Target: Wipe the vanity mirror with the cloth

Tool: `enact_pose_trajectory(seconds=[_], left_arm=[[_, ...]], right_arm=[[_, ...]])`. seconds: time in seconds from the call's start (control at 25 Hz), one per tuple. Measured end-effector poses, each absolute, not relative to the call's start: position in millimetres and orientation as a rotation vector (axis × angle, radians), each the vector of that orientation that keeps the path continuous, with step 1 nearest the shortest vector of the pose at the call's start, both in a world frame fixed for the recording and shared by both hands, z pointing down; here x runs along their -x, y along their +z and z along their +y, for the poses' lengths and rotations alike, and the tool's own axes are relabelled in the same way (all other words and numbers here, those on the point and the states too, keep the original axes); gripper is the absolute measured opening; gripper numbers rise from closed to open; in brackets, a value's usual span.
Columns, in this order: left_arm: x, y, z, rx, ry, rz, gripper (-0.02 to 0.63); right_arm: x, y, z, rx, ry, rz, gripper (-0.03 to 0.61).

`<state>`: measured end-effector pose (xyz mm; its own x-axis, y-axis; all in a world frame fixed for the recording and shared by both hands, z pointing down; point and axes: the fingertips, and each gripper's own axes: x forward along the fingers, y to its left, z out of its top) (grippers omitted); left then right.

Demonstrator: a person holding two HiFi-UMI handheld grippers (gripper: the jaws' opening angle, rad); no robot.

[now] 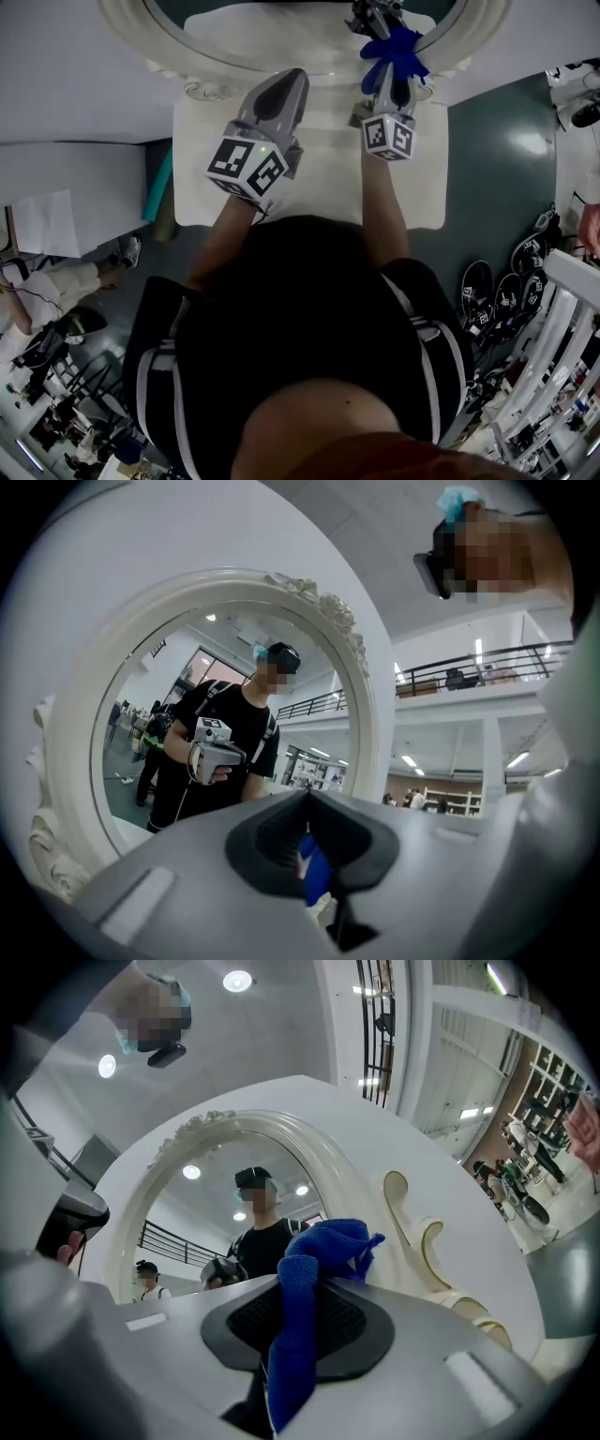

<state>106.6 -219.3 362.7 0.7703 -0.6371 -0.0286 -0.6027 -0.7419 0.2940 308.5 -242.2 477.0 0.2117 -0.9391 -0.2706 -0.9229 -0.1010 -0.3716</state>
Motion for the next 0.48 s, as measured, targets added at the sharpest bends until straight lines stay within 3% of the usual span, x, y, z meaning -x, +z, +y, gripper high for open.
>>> enact_pose_trajectory(seconds=[0.48], left_arm=[[-97,375,-222,-2.664,-0.146,-1.029,0.011]], right_arm=[[-300,473,-250,1.998,0.039,1.710,0.077]])
